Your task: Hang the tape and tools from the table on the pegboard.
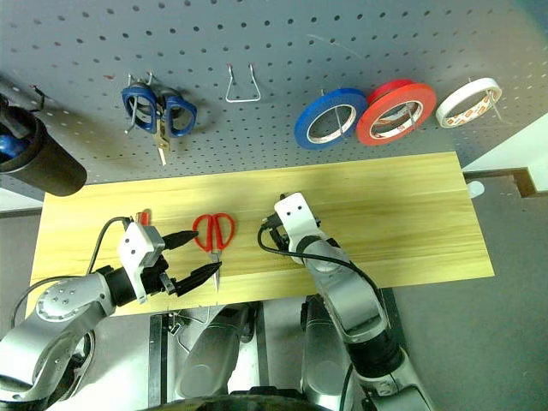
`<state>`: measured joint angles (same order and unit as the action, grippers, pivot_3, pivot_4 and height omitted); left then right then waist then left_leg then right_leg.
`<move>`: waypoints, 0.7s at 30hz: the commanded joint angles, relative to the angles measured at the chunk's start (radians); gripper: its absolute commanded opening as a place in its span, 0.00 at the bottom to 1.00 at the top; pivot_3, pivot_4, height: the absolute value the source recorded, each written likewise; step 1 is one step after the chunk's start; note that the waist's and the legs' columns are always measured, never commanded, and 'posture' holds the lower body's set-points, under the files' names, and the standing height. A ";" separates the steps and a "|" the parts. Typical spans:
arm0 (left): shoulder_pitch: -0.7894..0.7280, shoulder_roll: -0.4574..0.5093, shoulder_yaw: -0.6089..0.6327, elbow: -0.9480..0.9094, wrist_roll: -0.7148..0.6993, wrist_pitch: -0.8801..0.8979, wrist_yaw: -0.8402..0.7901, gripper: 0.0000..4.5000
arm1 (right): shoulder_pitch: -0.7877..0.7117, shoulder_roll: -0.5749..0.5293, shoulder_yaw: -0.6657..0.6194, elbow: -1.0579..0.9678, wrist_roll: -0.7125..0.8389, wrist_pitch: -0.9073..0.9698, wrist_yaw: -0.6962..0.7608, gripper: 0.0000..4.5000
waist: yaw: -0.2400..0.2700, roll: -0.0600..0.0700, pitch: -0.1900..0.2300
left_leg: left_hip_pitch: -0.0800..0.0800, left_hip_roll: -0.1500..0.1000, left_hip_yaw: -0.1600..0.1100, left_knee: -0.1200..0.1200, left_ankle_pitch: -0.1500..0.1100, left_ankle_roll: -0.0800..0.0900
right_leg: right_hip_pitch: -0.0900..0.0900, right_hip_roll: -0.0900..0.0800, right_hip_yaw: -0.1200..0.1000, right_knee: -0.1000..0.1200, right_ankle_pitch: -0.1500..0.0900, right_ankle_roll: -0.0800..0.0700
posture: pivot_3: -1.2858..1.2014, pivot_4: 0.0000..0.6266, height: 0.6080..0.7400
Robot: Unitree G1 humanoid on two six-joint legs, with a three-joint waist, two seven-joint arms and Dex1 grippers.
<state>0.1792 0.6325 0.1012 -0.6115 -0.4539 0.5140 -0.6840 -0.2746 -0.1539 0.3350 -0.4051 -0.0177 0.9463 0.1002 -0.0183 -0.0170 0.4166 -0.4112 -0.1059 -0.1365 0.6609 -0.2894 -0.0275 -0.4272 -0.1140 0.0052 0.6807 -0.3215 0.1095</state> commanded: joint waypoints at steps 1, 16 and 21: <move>0.019 0.008 0.020 -0.018 0.012 -0.021 0.007 1.00 | 0.009 0.015 0.012 -0.017 -0.005 -0.014 0.004 0.79 | -0.002 0.000 0.000 | 0.000 0.000 0.000 0.000 0.000 0.000 | 0.000 0.000 0.000 0.000 0.000 0.000 | 0.52 0.78 0.89; -0.003 0.007 -0.002 0.005 0.035 -0.043 0.008 1.00 | -0.017 0.129 -0.032 0.016 0.001 0.107 -0.035 0.79 | -0.002 0.001 0.001 | 0.000 0.000 0.000 -0.007 0.001 -0.001 | -0.002 0.000 0.000 -0.003 0.000 0.000 | 0.52 0.79 0.89; -0.001 0.006 -0.008 0.001 0.037 -0.043 0.010 1.00 | -0.073 0.166 -0.053 0.075 -0.013 0.151 -0.067 0.79 | -0.002 0.001 0.001 | 0.000 0.000 0.000 -0.012 0.001 -0.001 | -0.003 0.000 0.000 -0.008 0.000 0.000 | 0.52 0.78 0.89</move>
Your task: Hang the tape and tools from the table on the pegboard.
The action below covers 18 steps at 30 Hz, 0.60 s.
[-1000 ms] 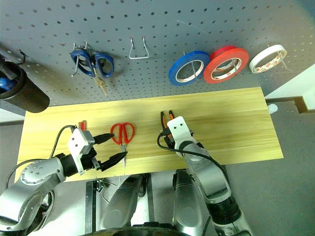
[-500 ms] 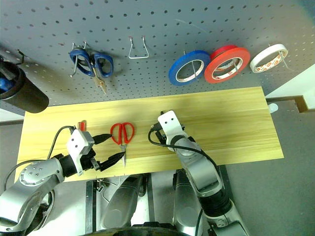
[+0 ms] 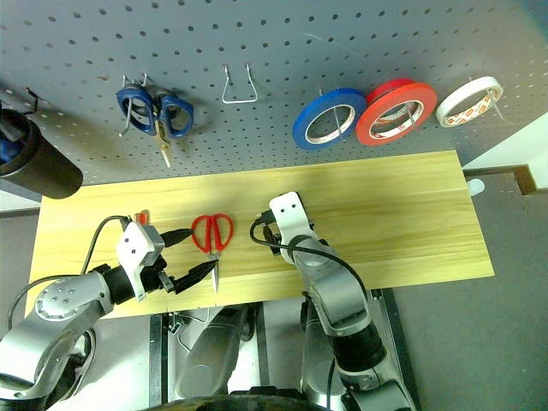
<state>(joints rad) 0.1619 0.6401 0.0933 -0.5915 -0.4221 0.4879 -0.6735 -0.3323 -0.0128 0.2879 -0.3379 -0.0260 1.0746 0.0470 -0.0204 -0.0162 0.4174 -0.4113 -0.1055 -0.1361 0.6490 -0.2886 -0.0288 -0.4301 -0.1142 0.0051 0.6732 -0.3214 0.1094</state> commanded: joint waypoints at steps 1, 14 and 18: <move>0.016 -0.002 -0.001 -0.021 0.005 -0.015 0.000 1.00 | -0.024 0.028 -0.005 0.017 -0.008 0.026 -0.018 0.79 | 0.000 0.000 0.000 | 0.000 0.000 0.000 -0.001 0.000 0.000 | 0.000 0.000 0.000 -0.001 0.000 0.000 | 0.52 0.79 0.89; 0.000 -0.002 -0.011 -0.006 0.007 -0.020 -0.007 1.00 | -0.038 0.024 0.002 -0.005 -0.061 0.094 -0.074 0.79 | 0.000 0.000 0.000 | 0.000 0.000 0.000 -0.003 0.000 0.000 | 0.000 0.000 -0.002 -0.004 0.000 0.000 | 0.52 0.77 0.89; -0.006 -0.001 -0.012 0.000 0.007 -0.021 -0.011 1.00 | -0.033 0.031 -0.011 -0.029 -0.040 0.108 -0.056 0.99 | -0.001 0.000 0.000 | 0.000 0.000 0.000 -0.003 0.000 0.000 | 0.000 -0.001 -0.002 -0.004 0.000 0.000 | 0.52 0.77 0.89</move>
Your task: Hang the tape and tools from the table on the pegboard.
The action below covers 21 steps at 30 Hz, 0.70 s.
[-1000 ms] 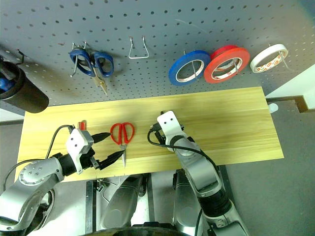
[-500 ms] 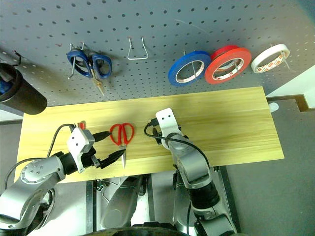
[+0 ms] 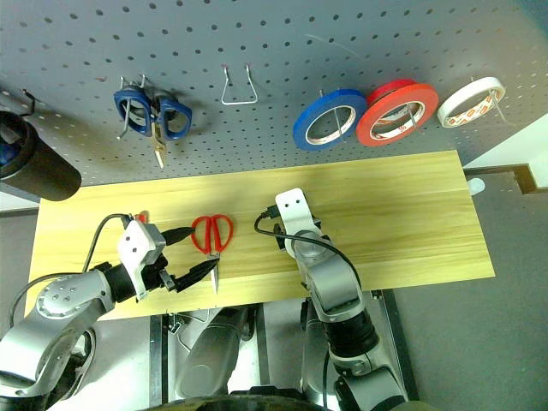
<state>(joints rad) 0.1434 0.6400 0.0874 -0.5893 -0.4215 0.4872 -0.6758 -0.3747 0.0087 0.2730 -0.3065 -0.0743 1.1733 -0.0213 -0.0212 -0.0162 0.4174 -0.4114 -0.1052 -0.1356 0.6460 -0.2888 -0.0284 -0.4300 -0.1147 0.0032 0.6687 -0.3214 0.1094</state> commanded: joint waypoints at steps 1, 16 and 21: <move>0.012 0.000 -0.007 0.000 0.007 -0.022 -0.010 1.00 | 0.010 0.009 0.007 -0.067 0.009 0.010 0.014 1.00 | 0.000 0.000 0.000 | 0.000 0.000 0.000 0.000 0.000 0.000 | 0.000 0.000 0.000 0.000 0.000 0.000 | 0.52 0.77 0.89; -0.008 0.001 -0.020 0.021 0.008 -0.029 -0.019 1.00 | -0.010 0.003 0.016 -0.090 -0.010 0.040 0.005 1.00 | -0.001 0.000 0.000 | 0.000 0.000 0.000 0.000 0.000 0.000 | 0.000 0.000 0.000 0.000 0.000 0.000 | 0.51 0.77 0.89; -0.008 0.003 -0.022 0.022 0.009 -0.029 -0.023 1.00 | -0.008 0.003 0.018 -0.090 -0.023 0.048 -0.013 1.00 | -0.001 0.000 0.000 | 0.000 0.000 0.000 0.000 0.000 0.000 | 0.000 0.000 0.000 0.000 0.000 0.000 | 0.51 0.78 0.89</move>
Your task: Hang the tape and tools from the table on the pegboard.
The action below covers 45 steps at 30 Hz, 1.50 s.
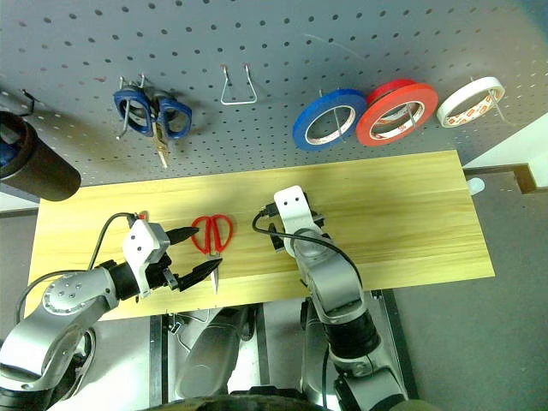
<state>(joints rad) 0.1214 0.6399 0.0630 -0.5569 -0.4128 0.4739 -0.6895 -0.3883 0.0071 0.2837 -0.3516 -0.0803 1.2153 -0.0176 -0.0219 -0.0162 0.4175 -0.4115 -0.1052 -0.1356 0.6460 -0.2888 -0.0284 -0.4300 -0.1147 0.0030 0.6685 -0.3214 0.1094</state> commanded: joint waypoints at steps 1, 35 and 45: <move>0.013 0.003 0.003 -0.009 0.000 -0.015 -0.010 1.00 | 0.006 0.009 0.000 -0.044 -0.023 0.014 -0.025 1.00 | 0.000 0.000 0.000 | 0.000 0.000 0.000 0.000 0.000 0.000 | 0.000 0.000 0.000 0.000 0.000 0.000 | 0.51 0.78 0.89; 0.037 0.008 0.009 -0.058 -0.015 0.020 -0.002 1.00 | -0.014 0.015 -0.037 -0.051 -0.010 0.199 -0.017 1.00 | -0.001 0.003 0.018 | 0.000 0.000 0.000 0.000 0.000 0.000 | 0.000 0.000 0.000 0.000 0.000 0.000 | 0.51 0.83 0.89; 0.061 0.011 0.026 -0.116 -0.041 0.054 0.014 1.00 | 0.008 0.019 -0.025 -0.089 -0.006 0.217 -0.016 0.88 | 0.000 0.003 0.023 | 0.000 0.000 0.000 -0.001 0.000 0.000 | 0.000 0.000 0.000 -0.001 0.000 0.000 | 0.51 0.86 0.89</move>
<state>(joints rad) 0.1574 0.6460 0.0672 -0.6205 -0.4276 0.5212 -0.6791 -0.3960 0.0180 0.2468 -0.3889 -0.0939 1.4223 -0.0343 -0.0219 -0.0136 0.4410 -0.4120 -0.1051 -0.1355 0.6452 -0.2890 -0.0281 -0.4303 -0.1149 0.0032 0.6676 -0.3214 0.1094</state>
